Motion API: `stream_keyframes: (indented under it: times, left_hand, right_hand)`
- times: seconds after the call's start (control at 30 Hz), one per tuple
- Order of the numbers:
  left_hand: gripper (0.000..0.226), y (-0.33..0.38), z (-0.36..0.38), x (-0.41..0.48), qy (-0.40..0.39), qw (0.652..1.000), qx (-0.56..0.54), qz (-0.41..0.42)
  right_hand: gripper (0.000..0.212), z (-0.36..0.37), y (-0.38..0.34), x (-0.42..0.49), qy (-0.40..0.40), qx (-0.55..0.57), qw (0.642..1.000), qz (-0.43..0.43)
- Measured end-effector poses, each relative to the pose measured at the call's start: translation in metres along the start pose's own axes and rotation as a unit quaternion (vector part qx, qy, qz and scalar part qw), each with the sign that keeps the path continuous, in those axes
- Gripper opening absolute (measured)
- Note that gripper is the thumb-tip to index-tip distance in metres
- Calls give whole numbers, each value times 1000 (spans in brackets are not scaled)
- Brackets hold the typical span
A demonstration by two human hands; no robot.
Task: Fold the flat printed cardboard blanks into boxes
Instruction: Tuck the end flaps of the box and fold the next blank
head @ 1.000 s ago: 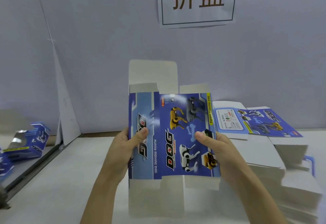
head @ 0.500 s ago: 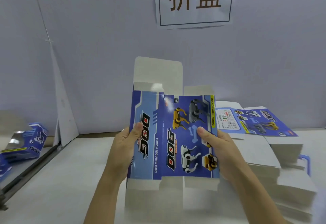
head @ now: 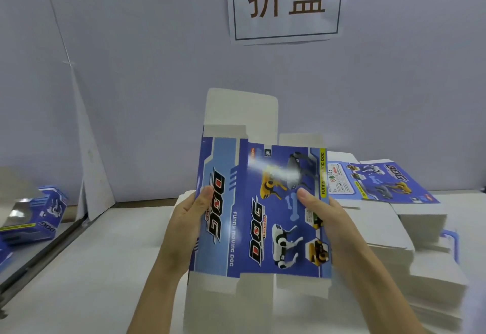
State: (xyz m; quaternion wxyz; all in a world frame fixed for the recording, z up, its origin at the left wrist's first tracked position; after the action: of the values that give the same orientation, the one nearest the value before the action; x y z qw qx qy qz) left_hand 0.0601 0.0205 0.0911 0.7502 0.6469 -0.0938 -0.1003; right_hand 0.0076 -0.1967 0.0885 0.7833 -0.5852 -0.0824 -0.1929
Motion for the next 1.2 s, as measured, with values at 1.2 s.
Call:
stream_keyframes:
  times: [1.2]
  left_hand:
    - [76,44,31,-40,-43,937,180,295]
  right_hand:
    - [72,24,-52,-17,-80,-227,910,-338]
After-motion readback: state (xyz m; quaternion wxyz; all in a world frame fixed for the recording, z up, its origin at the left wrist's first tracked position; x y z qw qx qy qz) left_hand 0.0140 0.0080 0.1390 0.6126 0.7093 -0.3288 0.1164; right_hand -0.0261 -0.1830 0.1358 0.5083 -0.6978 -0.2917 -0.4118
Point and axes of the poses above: each hand's wrist, its own x-axis towards the middle knuckle, its own z-axis out of the palm, y = z × x, the point moved 5 cm from there along x, towards the middle knuckle, and after that the axes turned 13 degrees about -z, right-handed, at the moved point
